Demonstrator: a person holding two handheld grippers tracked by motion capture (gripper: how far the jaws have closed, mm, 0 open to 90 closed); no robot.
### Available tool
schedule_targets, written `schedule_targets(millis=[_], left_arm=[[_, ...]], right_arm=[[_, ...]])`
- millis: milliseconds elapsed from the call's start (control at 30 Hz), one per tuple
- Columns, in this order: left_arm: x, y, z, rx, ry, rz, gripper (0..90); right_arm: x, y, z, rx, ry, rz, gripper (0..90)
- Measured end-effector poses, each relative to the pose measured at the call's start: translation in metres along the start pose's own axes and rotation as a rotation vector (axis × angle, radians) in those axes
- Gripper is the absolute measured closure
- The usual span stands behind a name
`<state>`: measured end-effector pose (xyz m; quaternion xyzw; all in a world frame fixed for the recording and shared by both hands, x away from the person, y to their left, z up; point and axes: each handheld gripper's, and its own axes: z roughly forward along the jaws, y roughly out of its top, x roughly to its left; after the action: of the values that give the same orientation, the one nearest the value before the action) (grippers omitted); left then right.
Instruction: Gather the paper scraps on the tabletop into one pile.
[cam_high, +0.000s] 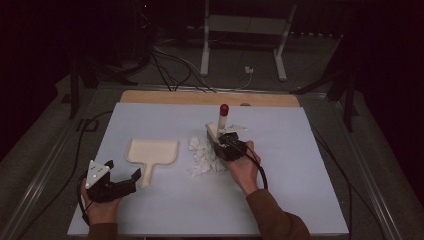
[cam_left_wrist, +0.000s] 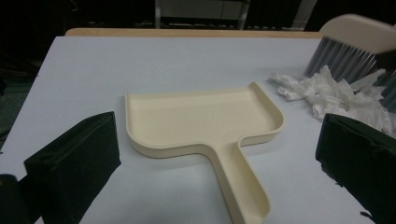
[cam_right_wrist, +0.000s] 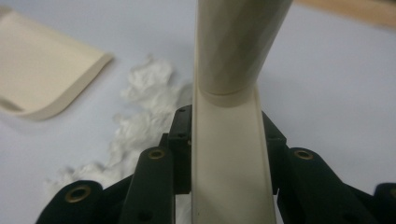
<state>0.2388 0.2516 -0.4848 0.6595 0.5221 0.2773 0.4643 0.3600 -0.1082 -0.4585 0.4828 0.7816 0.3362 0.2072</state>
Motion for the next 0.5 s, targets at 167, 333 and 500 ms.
schedule_targets(millis=[167,333,500], left_arm=[[-0.001,0.0,0.0,0.001,-0.002,0.002,0.4],[-0.001,0.0,0.001,0.003,-0.002,0.003,0.5],[-0.001,0.0,0.001,0.003,-0.003,0.004,0.4]], right_arm=[[-0.015,0.004,-0.011,-0.046,-0.027,0.001,67.3],[-0.029,0.006,-0.021,-0.069,-0.008,0.04,67.3],[-0.031,0.011,-0.037,-0.103,0.066,0.054,67.3]])
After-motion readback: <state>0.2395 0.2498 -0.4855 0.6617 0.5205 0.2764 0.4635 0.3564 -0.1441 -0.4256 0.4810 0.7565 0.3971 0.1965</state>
